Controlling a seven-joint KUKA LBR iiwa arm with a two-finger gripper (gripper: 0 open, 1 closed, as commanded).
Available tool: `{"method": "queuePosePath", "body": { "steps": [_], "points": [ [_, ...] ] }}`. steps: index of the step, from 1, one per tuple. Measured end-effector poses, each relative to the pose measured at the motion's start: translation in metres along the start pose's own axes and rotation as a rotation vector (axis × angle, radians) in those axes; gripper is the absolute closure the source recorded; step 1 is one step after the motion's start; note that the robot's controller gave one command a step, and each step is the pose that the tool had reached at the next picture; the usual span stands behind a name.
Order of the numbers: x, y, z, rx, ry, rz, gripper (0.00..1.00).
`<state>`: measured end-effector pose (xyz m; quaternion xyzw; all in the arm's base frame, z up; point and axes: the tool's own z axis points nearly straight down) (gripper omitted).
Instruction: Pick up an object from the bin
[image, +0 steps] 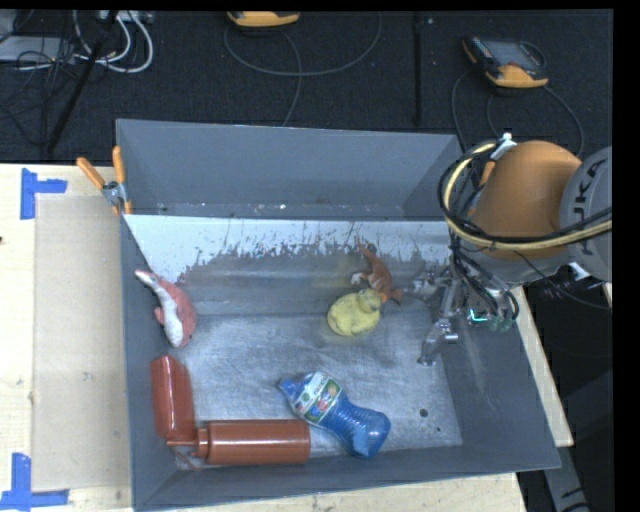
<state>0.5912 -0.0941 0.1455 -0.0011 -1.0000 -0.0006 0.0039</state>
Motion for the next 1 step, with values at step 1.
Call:
{"method": "queuePosePath", "body": {
  "steps": [1],
  "points": [
    [-0.0018,0.0002,-0.0041,0.001,-0.007,-0.002,0.00]
  ]
}}
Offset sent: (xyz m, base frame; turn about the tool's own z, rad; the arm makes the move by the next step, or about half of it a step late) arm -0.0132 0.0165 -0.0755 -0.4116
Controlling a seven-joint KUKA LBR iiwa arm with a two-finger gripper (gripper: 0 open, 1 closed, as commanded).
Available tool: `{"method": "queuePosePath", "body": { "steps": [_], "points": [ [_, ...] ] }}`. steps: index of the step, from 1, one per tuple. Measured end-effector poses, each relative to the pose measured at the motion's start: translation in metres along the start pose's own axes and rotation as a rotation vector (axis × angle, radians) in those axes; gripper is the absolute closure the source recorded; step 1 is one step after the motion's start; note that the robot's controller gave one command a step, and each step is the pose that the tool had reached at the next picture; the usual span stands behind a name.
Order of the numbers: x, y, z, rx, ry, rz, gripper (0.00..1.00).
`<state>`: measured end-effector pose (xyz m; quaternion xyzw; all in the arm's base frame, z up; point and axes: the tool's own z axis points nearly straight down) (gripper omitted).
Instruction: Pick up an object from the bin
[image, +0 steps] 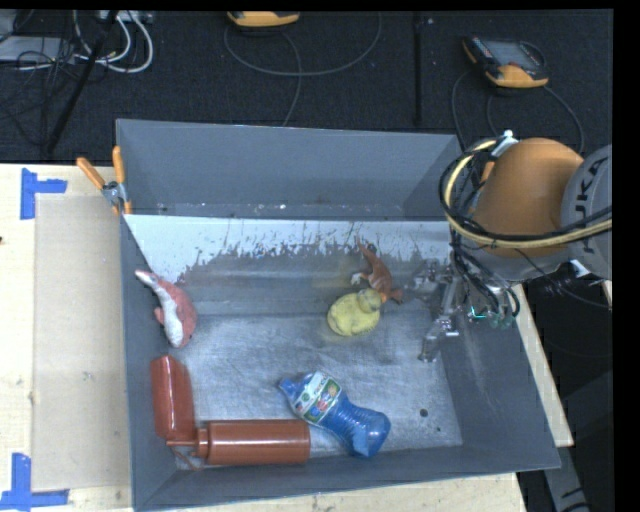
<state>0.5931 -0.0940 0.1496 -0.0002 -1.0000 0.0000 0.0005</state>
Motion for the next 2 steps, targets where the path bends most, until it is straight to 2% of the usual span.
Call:
{"method": "queuePosePath", "body": {
  "steps": [1,2],
  "points": [
    [0.004,0.007,0.029,0.003,-0.010,-0.173,0.00],
    [-0.013,0.007,0.072,0.006,-0.008,-0.382,0.00]
  ]
}}
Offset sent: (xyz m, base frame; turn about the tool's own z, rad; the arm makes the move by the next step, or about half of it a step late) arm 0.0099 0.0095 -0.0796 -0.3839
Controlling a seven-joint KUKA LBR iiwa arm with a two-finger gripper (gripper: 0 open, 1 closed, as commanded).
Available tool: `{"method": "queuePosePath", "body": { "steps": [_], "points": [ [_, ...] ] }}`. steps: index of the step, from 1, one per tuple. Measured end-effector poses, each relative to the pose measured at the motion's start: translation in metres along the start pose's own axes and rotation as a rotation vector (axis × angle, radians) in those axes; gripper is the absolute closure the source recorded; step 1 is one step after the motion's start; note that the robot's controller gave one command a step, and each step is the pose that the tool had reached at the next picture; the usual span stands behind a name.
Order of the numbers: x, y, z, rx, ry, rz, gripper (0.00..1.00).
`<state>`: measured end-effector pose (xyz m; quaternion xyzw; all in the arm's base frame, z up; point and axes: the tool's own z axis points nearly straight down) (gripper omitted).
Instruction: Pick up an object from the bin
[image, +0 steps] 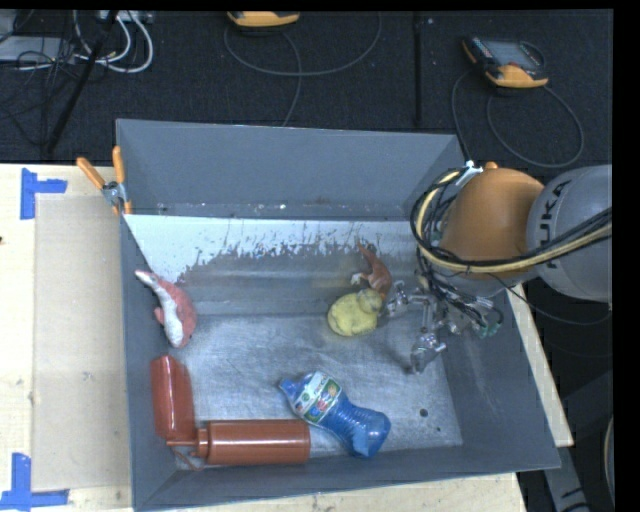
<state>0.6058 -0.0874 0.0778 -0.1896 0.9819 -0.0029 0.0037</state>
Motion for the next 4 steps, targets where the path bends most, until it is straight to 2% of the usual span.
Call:
{"method": "queuePosePath", "body": {
  "steps": [1,2,3,4],
  "points": [
    [-0.001,-0.021,-0.012,-0.007,0.005,-0.100,0.00],
    [0.003,-0.045,-0.005,-0.008,0.002,-0.446,0.00],
    [0.022,-0.047,-0.018,-0.014,0.000,-0.538,0.00],
    [0.034,-0.038,-0.024,-0.014,-0.003,-0.753,0.00]
  ]
}}
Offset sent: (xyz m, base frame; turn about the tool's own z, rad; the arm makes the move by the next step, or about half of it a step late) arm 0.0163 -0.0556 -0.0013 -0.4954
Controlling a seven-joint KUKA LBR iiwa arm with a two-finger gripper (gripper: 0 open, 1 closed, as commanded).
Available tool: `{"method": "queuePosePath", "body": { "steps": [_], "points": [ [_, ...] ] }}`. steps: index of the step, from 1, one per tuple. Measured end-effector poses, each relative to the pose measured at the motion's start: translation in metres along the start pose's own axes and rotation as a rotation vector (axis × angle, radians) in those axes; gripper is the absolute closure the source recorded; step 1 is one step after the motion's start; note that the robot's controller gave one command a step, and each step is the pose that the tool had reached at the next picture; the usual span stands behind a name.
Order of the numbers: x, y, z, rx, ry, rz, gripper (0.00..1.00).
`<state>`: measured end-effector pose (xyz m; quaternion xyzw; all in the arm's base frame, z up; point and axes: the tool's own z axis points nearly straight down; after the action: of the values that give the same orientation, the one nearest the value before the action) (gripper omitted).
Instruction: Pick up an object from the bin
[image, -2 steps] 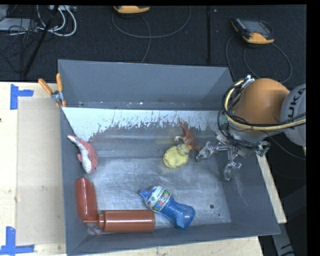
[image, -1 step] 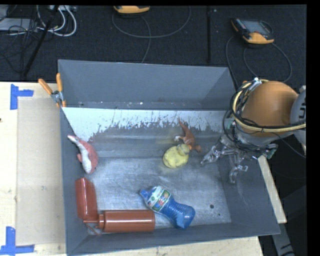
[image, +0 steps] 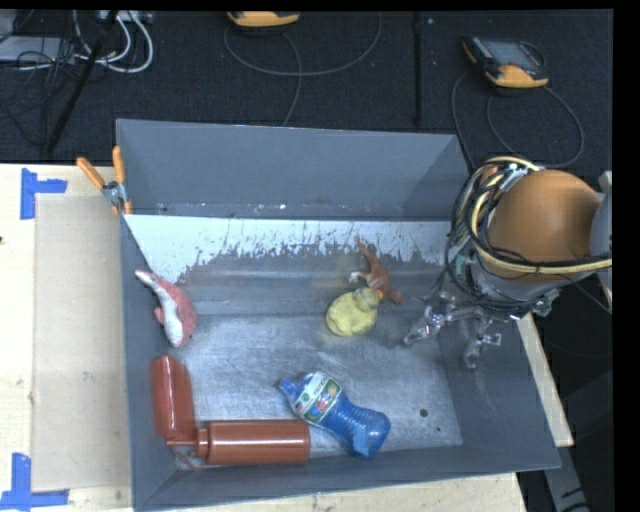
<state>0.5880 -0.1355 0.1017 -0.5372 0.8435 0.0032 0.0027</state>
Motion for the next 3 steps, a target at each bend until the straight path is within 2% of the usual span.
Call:
{"method": "queuePosePath", "body": {
  "steps": [1,2,3],
  "points": [
    [0.000,0.009,0.016,-0.002,-0.025,-0.200,0.00],
    [0.018,0.006,0.021,-0.001,0.005,-0.184,1.00],
    [0.018,0.006,0.021,-0.001,0.004,-0.183,1.00]
  ]
}}
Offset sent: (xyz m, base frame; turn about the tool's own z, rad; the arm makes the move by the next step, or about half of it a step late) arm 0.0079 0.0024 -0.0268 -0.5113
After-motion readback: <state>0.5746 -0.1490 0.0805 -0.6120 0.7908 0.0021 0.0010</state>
